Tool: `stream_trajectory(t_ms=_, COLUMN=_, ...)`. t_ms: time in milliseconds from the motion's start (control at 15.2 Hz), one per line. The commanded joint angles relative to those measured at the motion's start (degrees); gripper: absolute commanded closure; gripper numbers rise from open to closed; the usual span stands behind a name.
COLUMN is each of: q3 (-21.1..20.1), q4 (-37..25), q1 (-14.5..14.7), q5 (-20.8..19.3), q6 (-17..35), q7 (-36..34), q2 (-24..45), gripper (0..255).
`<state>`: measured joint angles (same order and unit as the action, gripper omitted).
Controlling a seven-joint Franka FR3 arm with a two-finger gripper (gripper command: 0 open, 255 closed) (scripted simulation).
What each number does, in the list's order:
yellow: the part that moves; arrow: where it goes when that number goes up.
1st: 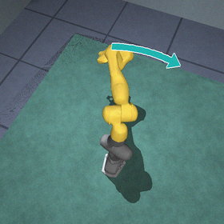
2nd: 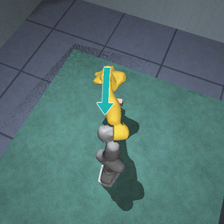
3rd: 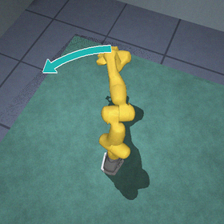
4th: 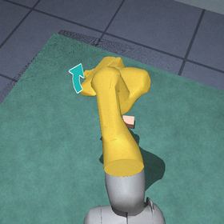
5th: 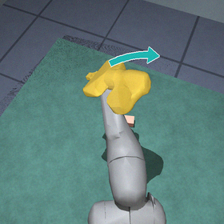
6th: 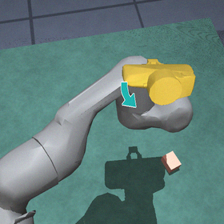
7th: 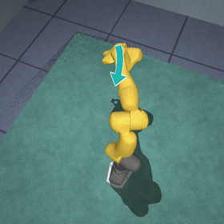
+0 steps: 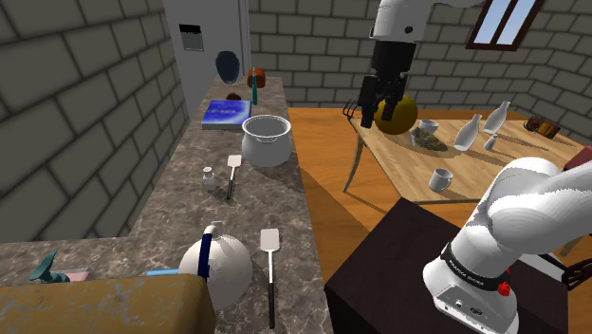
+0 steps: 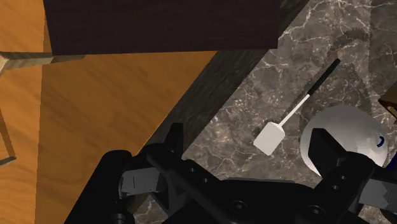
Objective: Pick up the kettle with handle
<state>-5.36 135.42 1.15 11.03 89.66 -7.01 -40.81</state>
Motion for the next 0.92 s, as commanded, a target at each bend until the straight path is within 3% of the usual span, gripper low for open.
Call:
stream_trajectory(t_ms=0, q3=-2.89, q4=1.17, q1=0.32, q5=1.74, q6=2.5, q7=-4.16, q2=0.8, gripper=0)
stream_trajectory(t_ms=462, q3=-12.86, q4=0.36, q1=0.78, q5=5.86, q6=11.64, q7=-17.98, q2=9.03, gripper=0)
stream_trajectory(t_ms=858, q3=-21.07, q4=-3.82, q1=-0.03, q5=5.74, q6=19.48, q7=-30.44, q2=19.84, gripper=0)
